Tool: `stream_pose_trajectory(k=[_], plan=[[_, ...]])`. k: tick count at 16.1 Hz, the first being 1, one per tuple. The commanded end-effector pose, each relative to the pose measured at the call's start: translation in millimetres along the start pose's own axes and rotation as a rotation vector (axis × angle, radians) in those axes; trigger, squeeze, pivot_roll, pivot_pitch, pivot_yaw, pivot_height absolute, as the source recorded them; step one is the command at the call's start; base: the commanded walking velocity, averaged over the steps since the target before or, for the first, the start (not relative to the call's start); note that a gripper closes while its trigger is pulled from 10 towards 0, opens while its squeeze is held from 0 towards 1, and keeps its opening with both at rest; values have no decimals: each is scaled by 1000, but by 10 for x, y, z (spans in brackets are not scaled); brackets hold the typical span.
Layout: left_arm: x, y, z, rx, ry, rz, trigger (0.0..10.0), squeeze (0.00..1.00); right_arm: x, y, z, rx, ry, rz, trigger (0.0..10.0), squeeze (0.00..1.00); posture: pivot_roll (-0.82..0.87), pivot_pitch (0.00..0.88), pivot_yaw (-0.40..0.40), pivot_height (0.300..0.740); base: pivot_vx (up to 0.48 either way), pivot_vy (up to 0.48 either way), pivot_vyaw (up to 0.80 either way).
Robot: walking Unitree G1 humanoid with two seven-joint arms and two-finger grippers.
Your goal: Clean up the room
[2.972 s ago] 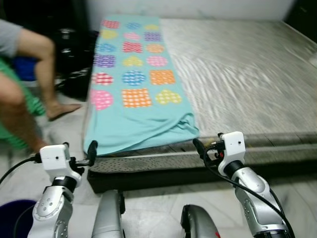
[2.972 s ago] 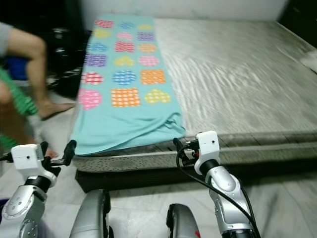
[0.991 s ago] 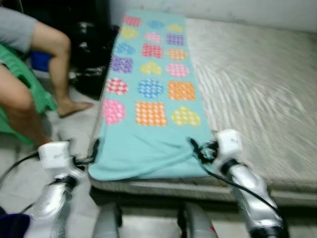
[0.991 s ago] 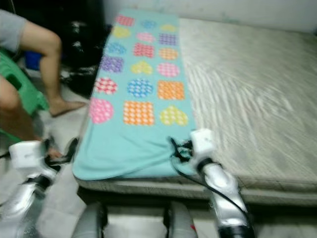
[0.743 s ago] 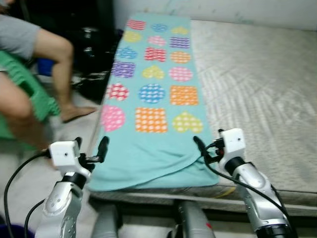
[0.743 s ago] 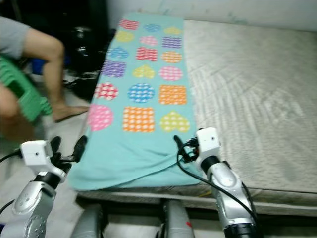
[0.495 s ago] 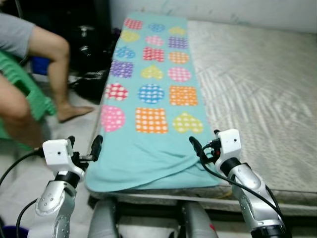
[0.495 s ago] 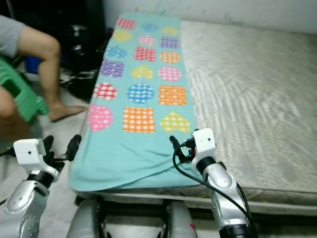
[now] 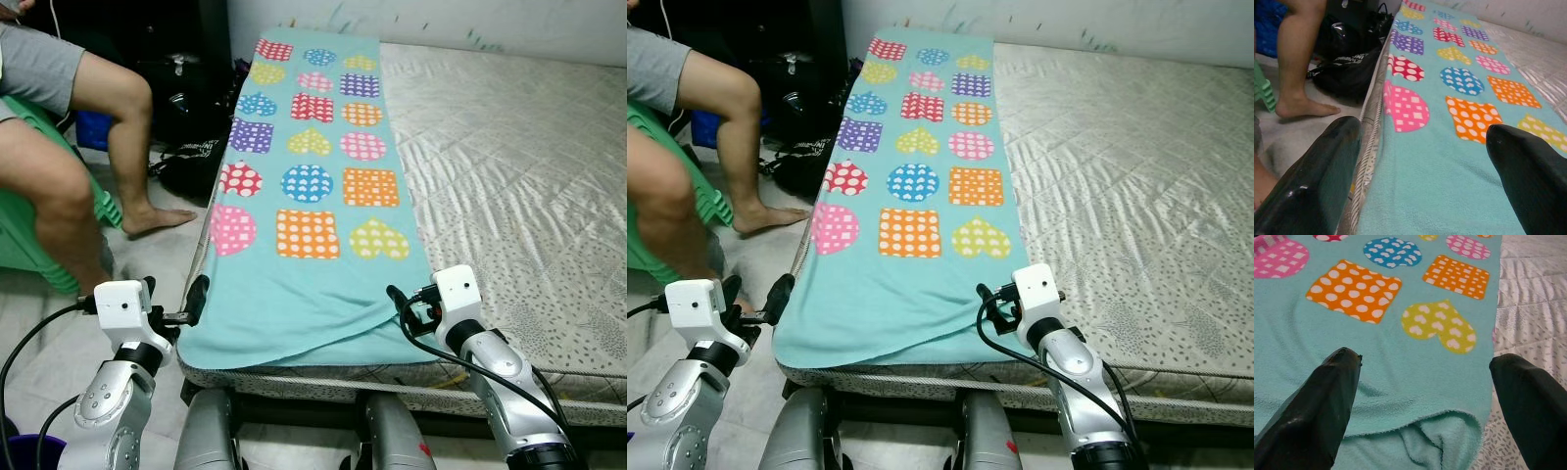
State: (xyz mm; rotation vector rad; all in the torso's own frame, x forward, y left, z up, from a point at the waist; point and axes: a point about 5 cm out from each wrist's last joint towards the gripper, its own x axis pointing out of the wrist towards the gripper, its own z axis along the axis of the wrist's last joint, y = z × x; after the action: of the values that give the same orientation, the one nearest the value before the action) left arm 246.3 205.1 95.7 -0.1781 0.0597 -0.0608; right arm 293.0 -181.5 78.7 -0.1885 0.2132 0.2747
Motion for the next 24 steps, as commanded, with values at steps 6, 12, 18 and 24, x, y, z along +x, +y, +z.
stream_pose_trajectory(k=[6, 12, 18, 24], plan=[[-10, -2, -23, 5, 17, -10, 10000, 0, -1, -22, 3, -4, 5, -10, 10000, 0, -24, 119, -57, 587, 0, 0, 0], [-15, -2, -27, 6, 24, -13, 10000, 0, 5, -34, -22, -12, 22, -16, 10000, 0, -23, 125, -55, 587, 0, 0, 0], [-94, -187, 62, 51, 29, -157, 10000, 0, 182, -214, -133, 23, 100, -178, 10000, 0, 29, 152, -33, 587, 0, 0, 0], [-144, -221, 77, 41, 48, -173, 10000, 0, 216, -281, -325, -20, 208, -221, 10000, 0, 50, 158, -36, 587, 0, 0, 0]])
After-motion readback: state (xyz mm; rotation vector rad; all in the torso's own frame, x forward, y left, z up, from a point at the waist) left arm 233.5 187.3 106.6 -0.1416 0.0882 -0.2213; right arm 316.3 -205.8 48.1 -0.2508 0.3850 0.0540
